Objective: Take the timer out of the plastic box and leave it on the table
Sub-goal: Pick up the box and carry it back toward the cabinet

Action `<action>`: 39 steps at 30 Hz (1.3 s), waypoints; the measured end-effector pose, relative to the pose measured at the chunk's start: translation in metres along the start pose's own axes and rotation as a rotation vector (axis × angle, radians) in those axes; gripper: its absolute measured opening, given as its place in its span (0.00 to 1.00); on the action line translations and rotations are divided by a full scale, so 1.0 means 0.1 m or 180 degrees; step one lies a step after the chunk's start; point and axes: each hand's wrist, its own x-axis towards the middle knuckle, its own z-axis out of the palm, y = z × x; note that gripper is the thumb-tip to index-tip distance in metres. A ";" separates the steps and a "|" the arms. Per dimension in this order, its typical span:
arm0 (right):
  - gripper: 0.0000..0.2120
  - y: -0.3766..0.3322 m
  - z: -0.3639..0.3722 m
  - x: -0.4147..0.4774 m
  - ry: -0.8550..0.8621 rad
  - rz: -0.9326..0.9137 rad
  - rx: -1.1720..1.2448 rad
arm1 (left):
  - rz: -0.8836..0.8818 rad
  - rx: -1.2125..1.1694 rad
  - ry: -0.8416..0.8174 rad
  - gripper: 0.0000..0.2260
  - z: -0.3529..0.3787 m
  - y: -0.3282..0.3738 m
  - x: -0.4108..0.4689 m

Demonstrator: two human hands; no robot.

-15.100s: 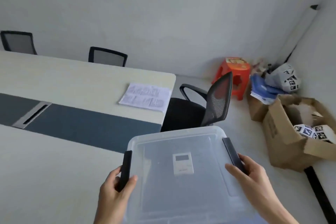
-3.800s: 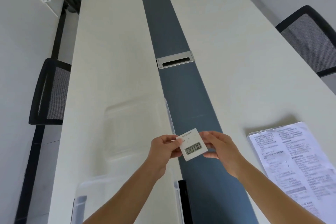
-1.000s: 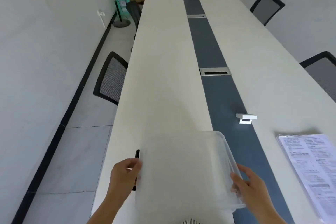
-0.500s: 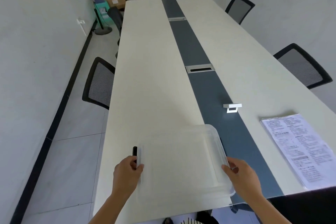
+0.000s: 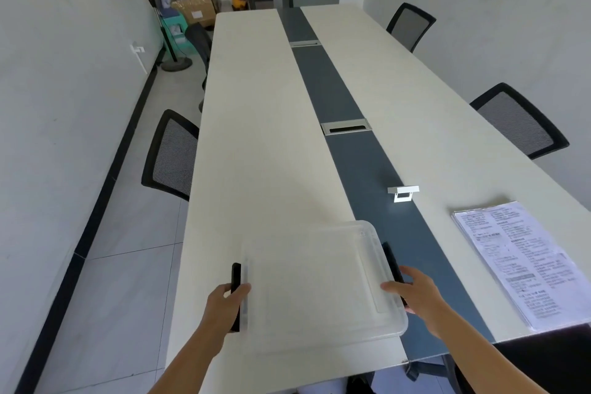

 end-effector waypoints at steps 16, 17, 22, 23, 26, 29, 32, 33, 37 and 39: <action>0.27 0.03 0.45 -0.17 0.0967 -0.0729 -0.1876 | 0.0451 0.0853 0.0612 0.06 0.35 0.04 -0.03; 0.26 0.03 0.47 -0.18 0.1004 -0.0749 -0.1950 | 0.0470 0.0892 0.0680 0.05 0.38 0.04 -0.04; 0.27 0.01 0.53 -0.25 0.1057 -0.0829 -0.2089 | 0.0660 0.1048 0.0795 0.09 0.46 0.03 -0.09; 0.27 0.01 0.53 -0.26 0.1024 -0.0839 -0.2038 | 0.0694 0.1066 0.0751 0.10 0.45 0.02 -0.09; 0.25 -0.02 0.46 -0.29 0.0863 -0.0851 -0.1792 | 0.0753 0.1130 0.0558 0.15 0.38 0.00 -0.09; 0.23 0.00 0.35 -0.40 0.0725 -0.0942 -0.1563 | 0.0789 0.0962 0.0440 0.19 0.24 -0.02 -0.22; 0.24 0.03 0.24 -0.60 0.0608 -0.1119 -0.1345 | 0.0804 0.0537 0.0566 0.17 0.06 -0.07 -0.53; 0.25 0.04 0.20 -0.67 0.0520 -0.1178 -0.1273 | 0.0789 0.0398 0.0634 0.17 0.01 -0.12 -0.65; 0.24 0.03 0.14 -0.97 0.0012 -0.1366 -0.1034 | 0.0605 -0.0076 0.0948 0.13 -0.16 -0.45 -1.11; 0.23 0.06 0.14 -1.09 -0.0268 -0.1420 -0.0966 | 0.0467 -0.0305 0.1124 0.13 -0.18 -0.67 -1.38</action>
